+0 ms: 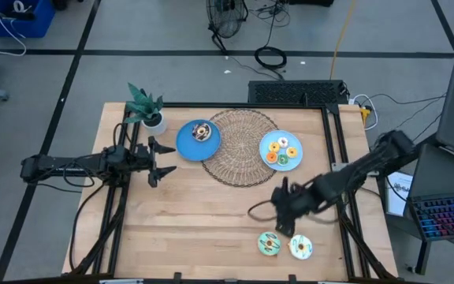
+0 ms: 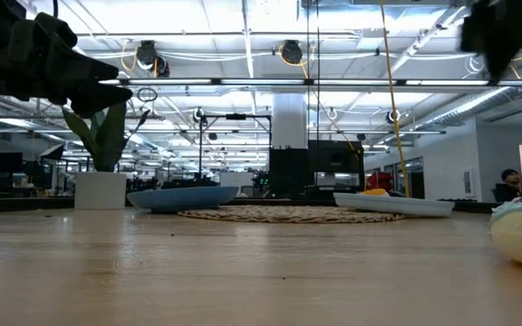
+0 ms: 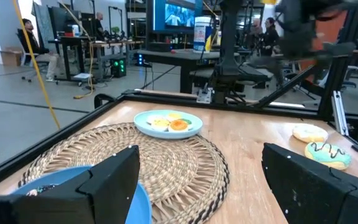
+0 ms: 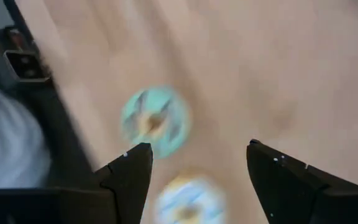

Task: Pick & Place donuts
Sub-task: Put the large white donut on the dark blue plate

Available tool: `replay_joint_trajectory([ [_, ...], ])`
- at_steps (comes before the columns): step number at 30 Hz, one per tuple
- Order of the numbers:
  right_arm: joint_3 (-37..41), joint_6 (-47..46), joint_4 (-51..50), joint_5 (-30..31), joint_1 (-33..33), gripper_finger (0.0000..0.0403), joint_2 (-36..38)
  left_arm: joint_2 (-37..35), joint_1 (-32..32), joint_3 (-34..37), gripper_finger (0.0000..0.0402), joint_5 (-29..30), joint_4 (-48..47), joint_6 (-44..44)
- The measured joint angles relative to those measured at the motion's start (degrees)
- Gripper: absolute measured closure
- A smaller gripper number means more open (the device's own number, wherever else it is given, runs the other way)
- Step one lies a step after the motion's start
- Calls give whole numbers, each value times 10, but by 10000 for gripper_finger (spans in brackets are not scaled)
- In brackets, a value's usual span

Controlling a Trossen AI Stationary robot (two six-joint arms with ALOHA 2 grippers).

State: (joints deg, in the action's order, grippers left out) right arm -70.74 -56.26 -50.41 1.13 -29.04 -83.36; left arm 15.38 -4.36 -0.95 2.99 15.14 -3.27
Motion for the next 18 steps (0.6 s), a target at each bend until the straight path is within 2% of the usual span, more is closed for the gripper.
replay_joint_trajectory([
  [3, -35, -149, -19, -79, -27, 161, -60, 0, 0, 0, 66, 0, 0, 0],
  [9, -37, -350, 13, -139, -85, 161, -127, 0, 0, 0, 66, 0, 0, 0],
  [13, -37, -428, -4, -164, -112, 161, -152, 0, 0, 0, 66, 0, 1, 0],
  [18, -33, -476, -35, -160, -139, 161, -172, 0, 0, 0, 66, 0, 0, 0],
])
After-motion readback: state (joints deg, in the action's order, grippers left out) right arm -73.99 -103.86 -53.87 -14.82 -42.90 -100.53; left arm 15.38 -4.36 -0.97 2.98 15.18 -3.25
